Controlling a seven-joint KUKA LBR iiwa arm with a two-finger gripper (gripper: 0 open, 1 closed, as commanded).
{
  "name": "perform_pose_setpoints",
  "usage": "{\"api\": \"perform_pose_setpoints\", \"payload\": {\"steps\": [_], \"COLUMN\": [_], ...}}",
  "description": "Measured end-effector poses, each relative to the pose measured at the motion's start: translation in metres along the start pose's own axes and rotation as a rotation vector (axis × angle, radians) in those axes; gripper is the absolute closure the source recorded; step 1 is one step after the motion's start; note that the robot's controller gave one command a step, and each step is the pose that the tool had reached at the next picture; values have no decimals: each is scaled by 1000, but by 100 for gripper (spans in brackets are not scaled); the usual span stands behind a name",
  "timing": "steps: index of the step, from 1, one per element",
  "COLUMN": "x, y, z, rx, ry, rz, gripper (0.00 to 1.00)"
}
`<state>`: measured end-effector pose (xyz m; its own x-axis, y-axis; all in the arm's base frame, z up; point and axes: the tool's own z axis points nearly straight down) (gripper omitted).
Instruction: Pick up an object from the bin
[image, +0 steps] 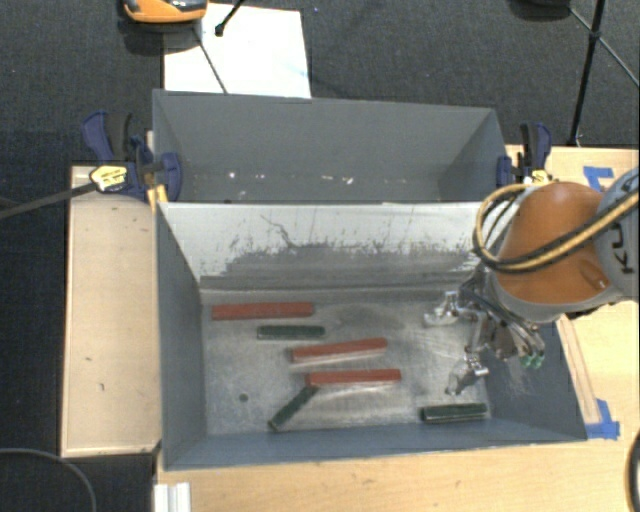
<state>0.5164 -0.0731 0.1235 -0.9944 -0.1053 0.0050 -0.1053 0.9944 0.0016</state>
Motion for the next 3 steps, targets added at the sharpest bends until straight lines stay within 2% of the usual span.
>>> {"api": "perform_pose_setpoints", "payload": {"steps": [1,3], "x": [-27,-27], "y": [79,79], "z": [50,49], "rx": [1,1], "ry": [-12,-12], "rz": [8,5], "gripper": [100,100]}}
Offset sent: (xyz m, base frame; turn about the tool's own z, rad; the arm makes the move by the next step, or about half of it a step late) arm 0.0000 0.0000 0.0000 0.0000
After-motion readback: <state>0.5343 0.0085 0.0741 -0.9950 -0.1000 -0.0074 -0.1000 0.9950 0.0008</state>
